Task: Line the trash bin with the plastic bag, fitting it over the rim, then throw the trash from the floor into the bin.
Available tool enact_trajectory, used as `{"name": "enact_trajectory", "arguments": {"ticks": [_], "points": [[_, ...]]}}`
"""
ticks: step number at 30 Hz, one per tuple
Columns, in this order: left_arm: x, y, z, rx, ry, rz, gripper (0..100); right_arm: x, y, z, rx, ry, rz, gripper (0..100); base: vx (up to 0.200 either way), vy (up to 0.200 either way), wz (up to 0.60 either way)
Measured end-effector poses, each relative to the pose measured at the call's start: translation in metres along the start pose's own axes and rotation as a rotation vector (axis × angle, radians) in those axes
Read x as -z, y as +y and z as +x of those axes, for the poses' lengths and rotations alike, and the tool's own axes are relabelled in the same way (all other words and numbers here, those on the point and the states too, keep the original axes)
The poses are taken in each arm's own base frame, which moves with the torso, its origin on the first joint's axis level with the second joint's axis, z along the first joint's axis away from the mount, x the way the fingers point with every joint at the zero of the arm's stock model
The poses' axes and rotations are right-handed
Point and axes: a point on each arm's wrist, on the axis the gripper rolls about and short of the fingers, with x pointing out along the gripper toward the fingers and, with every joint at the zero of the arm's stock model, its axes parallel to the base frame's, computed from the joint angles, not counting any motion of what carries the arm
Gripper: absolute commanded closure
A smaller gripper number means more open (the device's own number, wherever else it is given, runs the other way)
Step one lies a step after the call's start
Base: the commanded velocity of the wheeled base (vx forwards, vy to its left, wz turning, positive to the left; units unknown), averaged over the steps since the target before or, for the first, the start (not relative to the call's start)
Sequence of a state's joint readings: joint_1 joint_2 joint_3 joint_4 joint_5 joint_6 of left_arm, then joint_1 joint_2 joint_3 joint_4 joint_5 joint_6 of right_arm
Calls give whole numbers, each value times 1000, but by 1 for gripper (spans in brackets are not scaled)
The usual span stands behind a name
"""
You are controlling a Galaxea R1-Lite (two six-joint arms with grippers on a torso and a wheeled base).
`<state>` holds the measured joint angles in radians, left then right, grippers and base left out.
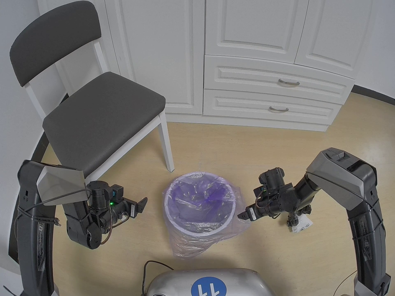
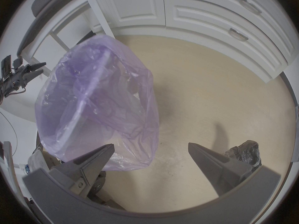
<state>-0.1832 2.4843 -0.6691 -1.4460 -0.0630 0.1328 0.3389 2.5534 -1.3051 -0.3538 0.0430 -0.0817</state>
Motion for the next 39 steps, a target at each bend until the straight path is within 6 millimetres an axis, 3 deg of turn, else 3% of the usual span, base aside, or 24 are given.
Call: {"name": "enact_trajectory", "arguments": {"ticks": [11,15,23,30,39], "points": [[0,-1,-5,-2,-35,-23,0,-52,-19,15,22,-17,20,0,0,0,0],[0,-2,-7,-4,-35,-41,0,-63,-27,26,37,-42,24,0,0,0,0],[2,-2,-10,-6,-25,-77,0,-63,-37,49,48,-83,82,0,0,0,0],[3,-4,-12,-3,-18,-79,0,-69,-36,68,56,-256,158,0,0,0,0],[8,-7,-18,6,13,-103,0,-56,-33,89,51,-299,206,0,0,0,0]]}}
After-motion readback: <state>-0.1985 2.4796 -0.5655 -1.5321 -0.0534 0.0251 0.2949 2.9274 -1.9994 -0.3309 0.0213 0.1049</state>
